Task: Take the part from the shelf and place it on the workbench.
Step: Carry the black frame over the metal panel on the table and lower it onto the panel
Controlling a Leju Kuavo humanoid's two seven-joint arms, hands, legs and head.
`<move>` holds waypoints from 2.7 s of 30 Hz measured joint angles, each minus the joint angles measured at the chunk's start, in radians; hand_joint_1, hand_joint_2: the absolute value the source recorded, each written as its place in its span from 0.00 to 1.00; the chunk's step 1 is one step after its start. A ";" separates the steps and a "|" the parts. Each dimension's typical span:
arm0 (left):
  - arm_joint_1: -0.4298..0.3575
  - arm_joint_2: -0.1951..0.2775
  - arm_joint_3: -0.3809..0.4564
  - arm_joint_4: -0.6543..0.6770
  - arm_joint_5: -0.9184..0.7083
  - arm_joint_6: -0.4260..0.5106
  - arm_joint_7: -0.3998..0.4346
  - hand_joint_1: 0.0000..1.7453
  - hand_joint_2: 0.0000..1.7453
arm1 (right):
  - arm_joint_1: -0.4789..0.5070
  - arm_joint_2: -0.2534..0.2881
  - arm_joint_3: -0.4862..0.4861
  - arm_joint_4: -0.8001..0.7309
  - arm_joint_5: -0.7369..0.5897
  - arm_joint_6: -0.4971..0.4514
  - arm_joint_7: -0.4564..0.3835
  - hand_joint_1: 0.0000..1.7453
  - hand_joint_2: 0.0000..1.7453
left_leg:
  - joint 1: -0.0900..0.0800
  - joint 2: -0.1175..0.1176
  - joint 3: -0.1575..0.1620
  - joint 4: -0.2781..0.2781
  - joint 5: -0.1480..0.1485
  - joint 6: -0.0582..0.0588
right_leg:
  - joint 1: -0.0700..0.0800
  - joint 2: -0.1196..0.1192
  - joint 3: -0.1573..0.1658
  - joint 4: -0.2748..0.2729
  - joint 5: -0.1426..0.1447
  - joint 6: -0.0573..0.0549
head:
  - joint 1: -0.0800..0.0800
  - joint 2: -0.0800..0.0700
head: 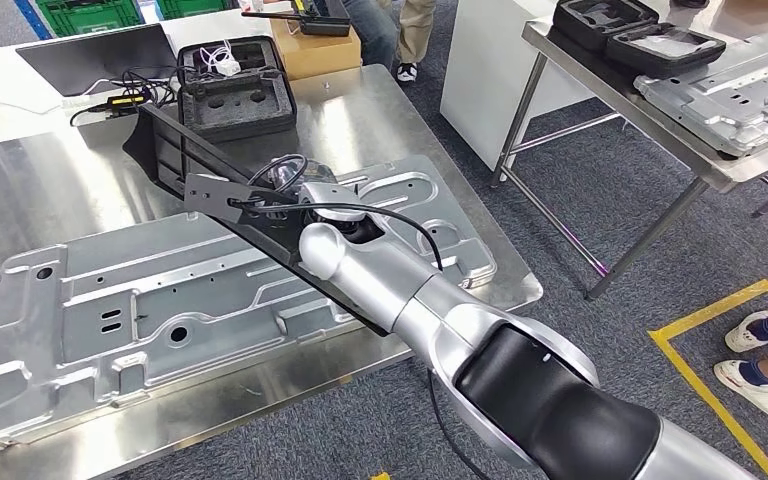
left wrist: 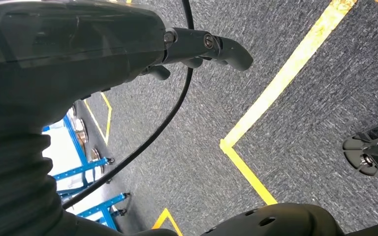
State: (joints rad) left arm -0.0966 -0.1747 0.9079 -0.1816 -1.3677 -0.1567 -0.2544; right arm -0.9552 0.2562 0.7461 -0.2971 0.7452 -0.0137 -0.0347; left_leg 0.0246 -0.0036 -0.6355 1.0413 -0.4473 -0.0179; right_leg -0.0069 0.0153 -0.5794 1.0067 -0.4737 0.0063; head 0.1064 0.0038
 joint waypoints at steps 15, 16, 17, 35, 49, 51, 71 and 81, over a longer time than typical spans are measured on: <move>-0.017 0.001 -0.051 -0.001 -0.041 0.105 0.000 0.00 0.00 | 0.002 -0.015 -0.020 0.001 0.029 -0.001 0.006 0.00 0.00 | 0.000 0.000 0.000 0.000 0.000 0.000 | 0.000 0.000 0.000 0.000 0.000 0.000 | 0.000 0.000; -0.017 0.001 -0.051 -0.001 -0.039 0.099 0.000 0.00 0.00 | 0.002 -0.015 -0.022 0.001 0.032 0.000 0.006 0.00 0.00 | 0.000 0.000 0.000 0.000 0.000 0.000 | 0.000 0.000 0.000 0.000 0.000 0.000 | 0.000 0.000; -0.017 0.001 -0.051 -0.001 -0.037 0.093 0.000 0.00 0.00 | 0.002 -0.015 -0.023 0.001 0.033 0.001 0.006 0.00 0.00 | 0.000 0.000 0.000 0.000 0.000 0.000 | 0.000 0.000 0.000 0.000 0.000 0.000 | 0.000 0.000; -0.005 0.002 -0.048 0.000 -0.026 0.075 0.000 0.00 0.00 | 0.001 -0.016 -0.030 0.001 0.051 0.006 -0.004 0.00 0.00 | 0.000 0.000 0.000 0.000 0.000 0.000 | 0.000 0.000 0.000 0.000 0.000 0.000 | 0.000 0.000; 0.000 0.002 -0.048 0.000 -0.023 0.076 0.000 0.00 0.00 | -0.004 -0.013 -0.056 0.000 0.046 -0.002 -0.053 0.00 0.00 | 0.000 0.000 0.000 0.000 0.000 0.000 | 0.000 0.000 0.001 0.000 0.000 0.000 | 0.000 0.000; 0.001 0.002 -0.048 0.000 -0.020 0.076 0.000 0.00 0.00 | -0.007 -0.007 -0.062 -0.003 0.041 -0.004 -0.078 0.00 0.00 | 0.000 0.000 0.000 0.000 0.000 0.000 | 0.000 0.000 0.001 0.000 0.000 0.000 | 0.000 0.000; 0.017 0.005 -0.015 0.000 0.035 0.084 0.000 0.00 0.00 | 0.070 0.097 0.166 -0.548 -0.308 0.152 -0.187 0.00 0.00 | 0.000 0.000 0.000 0.000 0.000 0.000 | 0.000 0.000 0.000 0.000 -0.001 0.000 | 0.000 0.000; 0.022 0.007 0.011 0.000 0.050 0.095 0.000 0.00 0.00 | 0.200 0.067 0.303 -0.834 -0.438 0.140 -0.204 0.00 0.00 | 0.000 0.000 0.000 0.000 0.000 0.000 | 0.000 0.000 0.000 0.000 -0.001 0.000 | 0.000 0.000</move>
State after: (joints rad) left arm -0.0749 -0.1673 0.9187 -0.1820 -1.3176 -0.0615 -0.2544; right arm -0.7552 0.3229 1.0490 -1.1314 0.3077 0.1258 -0.2390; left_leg 0.0250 -0.0034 -0.6354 1.0409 -0.4474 -0.0179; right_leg -0.0067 0.0152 -0.5791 1.0066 -0.4743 0.0058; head 0.1064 0.0038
